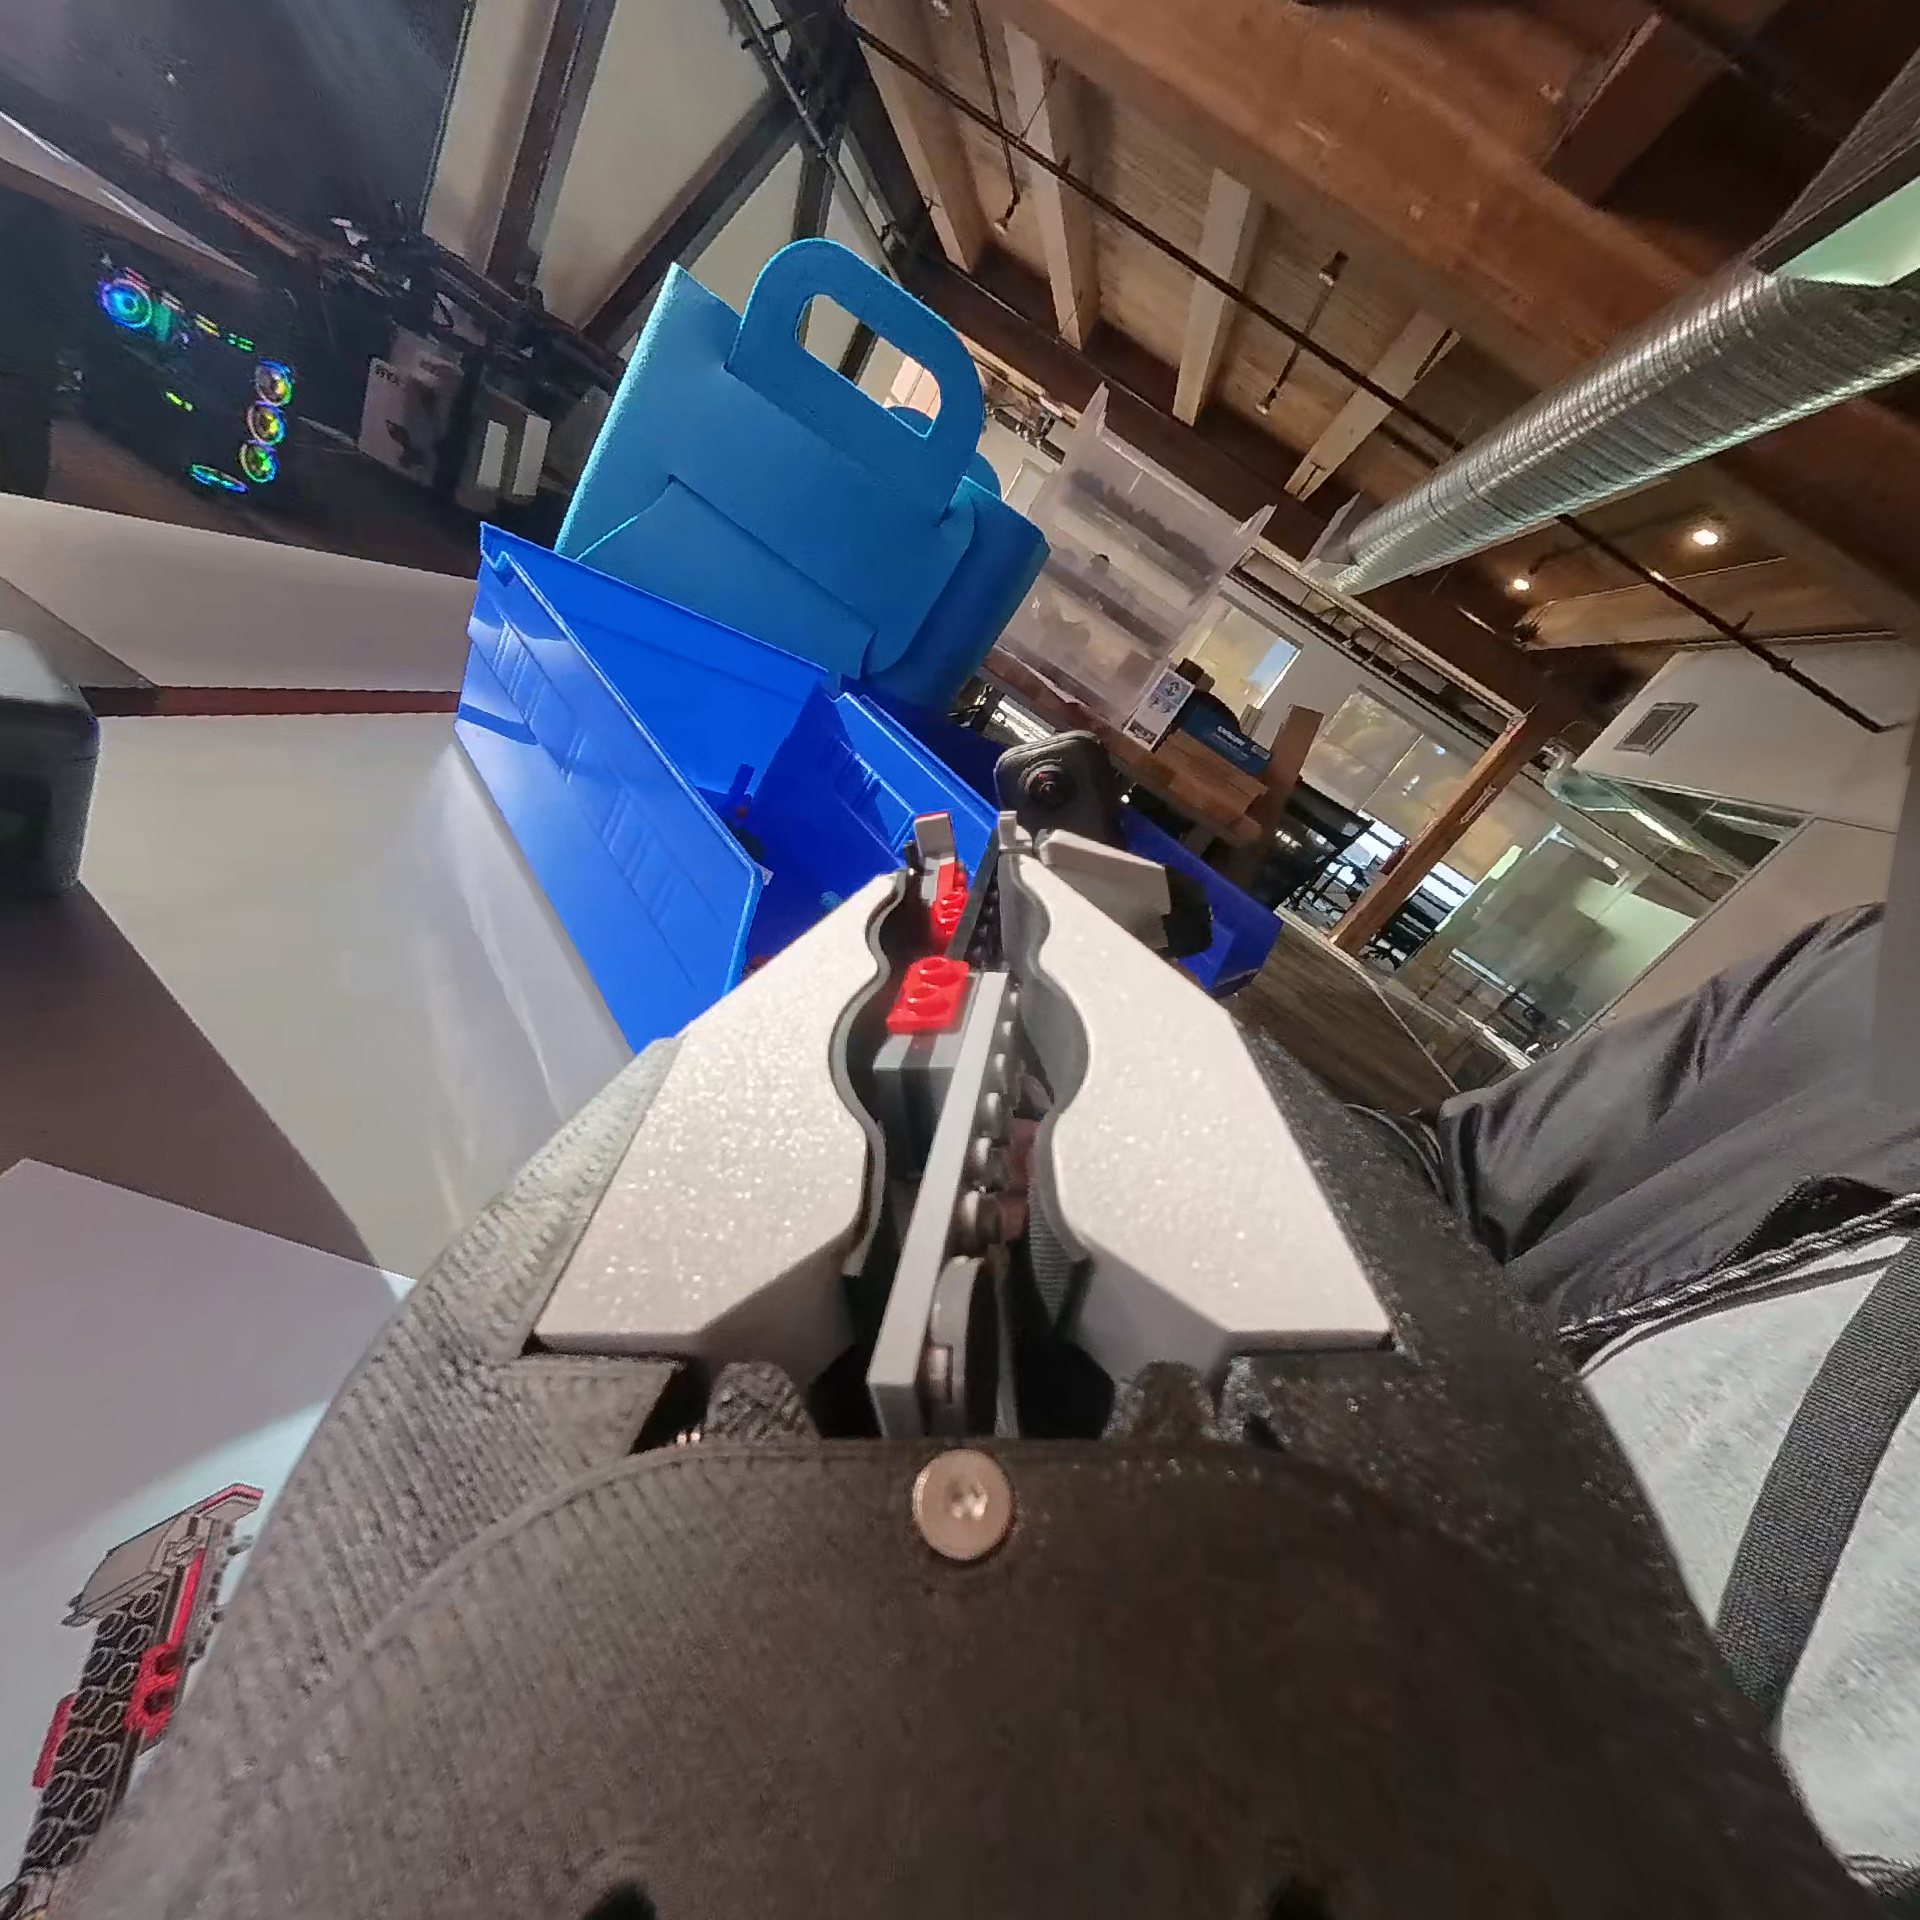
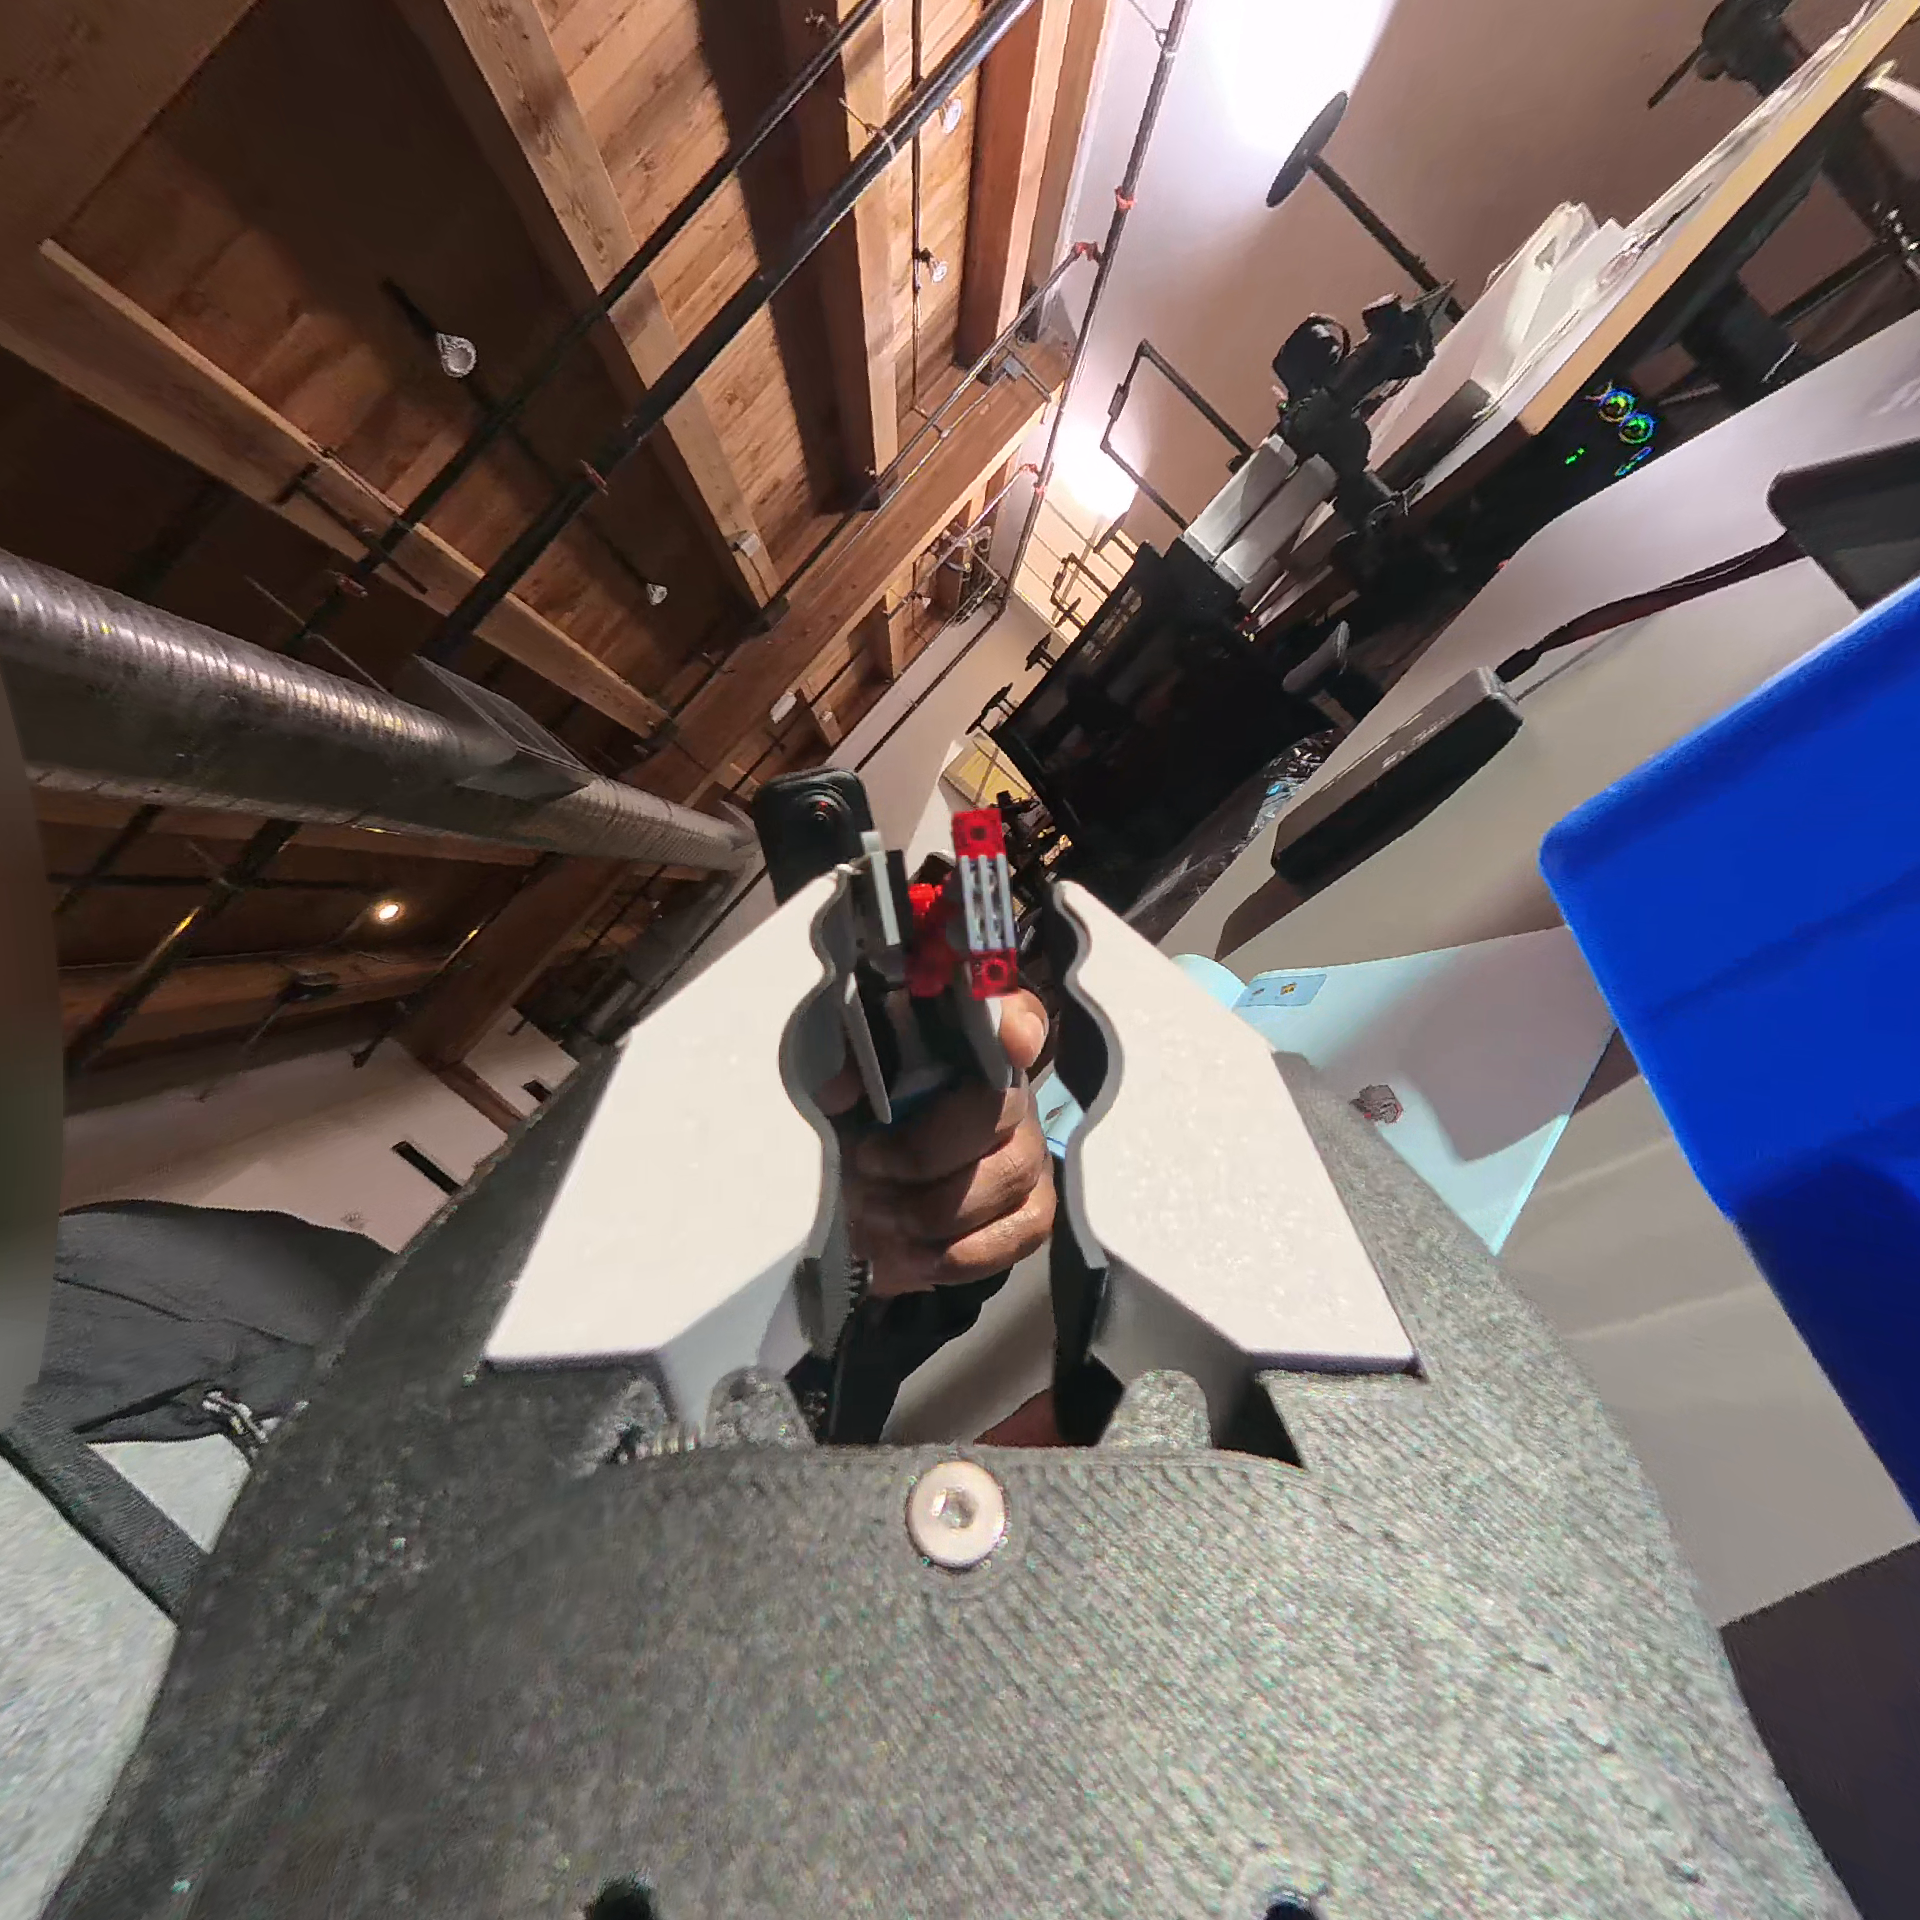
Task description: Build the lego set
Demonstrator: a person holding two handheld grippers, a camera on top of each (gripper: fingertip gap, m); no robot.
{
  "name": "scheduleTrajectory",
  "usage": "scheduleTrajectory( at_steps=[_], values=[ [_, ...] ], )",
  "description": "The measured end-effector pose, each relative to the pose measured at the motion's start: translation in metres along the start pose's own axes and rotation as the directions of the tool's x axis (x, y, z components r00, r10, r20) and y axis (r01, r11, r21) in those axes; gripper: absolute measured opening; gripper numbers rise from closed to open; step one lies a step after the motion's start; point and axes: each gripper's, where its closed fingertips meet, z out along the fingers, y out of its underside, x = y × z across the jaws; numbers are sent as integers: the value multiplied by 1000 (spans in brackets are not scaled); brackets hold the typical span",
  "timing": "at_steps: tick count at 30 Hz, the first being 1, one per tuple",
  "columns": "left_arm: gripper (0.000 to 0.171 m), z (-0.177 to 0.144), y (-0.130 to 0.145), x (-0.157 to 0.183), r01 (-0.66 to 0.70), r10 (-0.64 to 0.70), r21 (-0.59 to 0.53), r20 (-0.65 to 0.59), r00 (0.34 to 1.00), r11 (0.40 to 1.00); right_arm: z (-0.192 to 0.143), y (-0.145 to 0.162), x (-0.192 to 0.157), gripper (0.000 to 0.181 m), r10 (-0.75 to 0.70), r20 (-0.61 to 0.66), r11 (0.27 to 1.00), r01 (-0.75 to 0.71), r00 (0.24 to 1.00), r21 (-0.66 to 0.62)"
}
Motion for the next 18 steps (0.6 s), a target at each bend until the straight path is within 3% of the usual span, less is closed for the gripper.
scheduleTrajectory(
  at_steps=[3, 10, 18],
  values=[
    [17, 0, 1, -2, -10, 10, -3, 7, 1000, 1000, -1, 0, -2, 27, -25, 8, 1000, 25, 1000, 7],
    [17, 2, 1, 2, 5, -5, 2, -21, 1000, 1000, -3, -3, -5, 22, -53, 31, 997, 51, 998, 65],
    [24, 4, 0, 6, 157, -153, 34, -102, 983, 987, -7, -9, -4, 22, -47, 43, 992, 42, 998, 121]
  ],
)
